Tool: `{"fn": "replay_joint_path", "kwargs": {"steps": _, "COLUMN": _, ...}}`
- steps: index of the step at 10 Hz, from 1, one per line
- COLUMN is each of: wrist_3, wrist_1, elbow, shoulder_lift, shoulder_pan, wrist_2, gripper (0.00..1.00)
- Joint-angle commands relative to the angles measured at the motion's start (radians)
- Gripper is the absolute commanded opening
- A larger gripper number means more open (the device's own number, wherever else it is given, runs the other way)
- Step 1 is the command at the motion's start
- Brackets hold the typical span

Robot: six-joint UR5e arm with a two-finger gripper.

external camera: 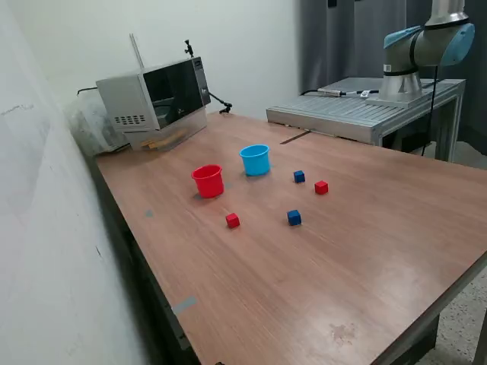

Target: Place red objects in the red bin, and blue objects in the blue bin.

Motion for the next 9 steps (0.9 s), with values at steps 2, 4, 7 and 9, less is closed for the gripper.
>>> {"fn": "replay_joint_path", "kwargs": {"steps": 2, "wrist_3": 0.057, "wrist_1": -0.376, "elbow": 0.17, "shoulder_lift": 0.237, "shoulder_pan": -0.01, "wrist_2": 0.005, "gripper": 1.0}}
{"fn": "replay_joint_path", "kwargs": {"steps": 4, "wrist_3": 0.095, "wrist_1": -0.526, "elbow": 0.231, "shoulder_lift": 0.398, "shoulder_pan": -0.055, "wrist_2": -0.001, "gripper": 1.0}}
{"fn": "replay_joint_path", "kwargs": {"steps": 7, "wrist_3": 0.096, "wrist_1": -0.617, "elbow": 0.25, "shoulder_lift": 0.5, "shoulder_pan": -0.128, "wrist_2": -0.013, "gripper": 1.0}}
{"fn": "replay_joint_path", "kwargs": {"steps": 9, "wrist_3": 0.095, "wrist_1": -0.636, "elbow": 0.241, "shoulder_lift": 0.529, "shoulder_pan": -0.18, "wrist_2": -0.026, "gripper": 1.0}}
